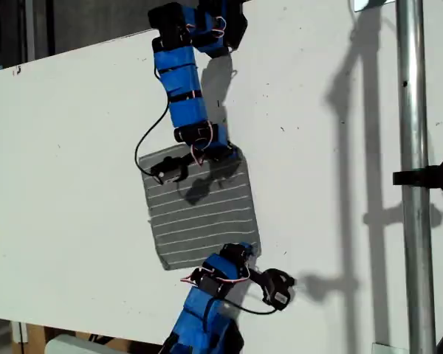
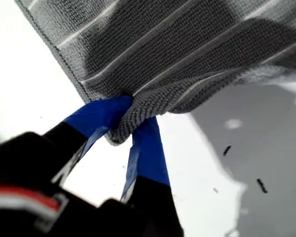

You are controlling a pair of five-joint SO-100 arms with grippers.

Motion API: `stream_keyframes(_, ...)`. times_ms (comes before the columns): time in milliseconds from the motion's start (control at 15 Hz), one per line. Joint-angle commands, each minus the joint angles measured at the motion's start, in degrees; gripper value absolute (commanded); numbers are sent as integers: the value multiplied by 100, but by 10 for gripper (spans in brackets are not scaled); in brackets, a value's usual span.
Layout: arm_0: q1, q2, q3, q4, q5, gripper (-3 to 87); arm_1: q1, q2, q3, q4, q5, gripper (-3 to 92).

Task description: Grasp corners of a towel and fold twice.

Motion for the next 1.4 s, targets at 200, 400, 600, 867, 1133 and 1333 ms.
stream_keyframes(200, 686, 1960, 475, 62, -606, -26, -765, 1283, -352, 431, 809, -2)
stream_keyframes(400, -492, 2962, 1494, -88, 141, -26, 404, 1345, 325, 88, 149, -2)
stream_keyframes(600, -2268, 3023, 1477, 387, 1573, -26, 1969, 1204, 396, -554, -1195, -2)
stream_keyframes(867, -4386, 2347, 694, 879, 3524, -26, 3841, 624, -316, -1046, -2944, -2)
stream_keyframes(1133, -5309, 1468, -967, 1503, 4500, -26, 4755, 677, -1564, -773, -3911, -2)
stream_keyframes(1333, -5045, 1494, -773, 1494, 4210, -26, 4403, 1723, -105, -958, -3612, -2)
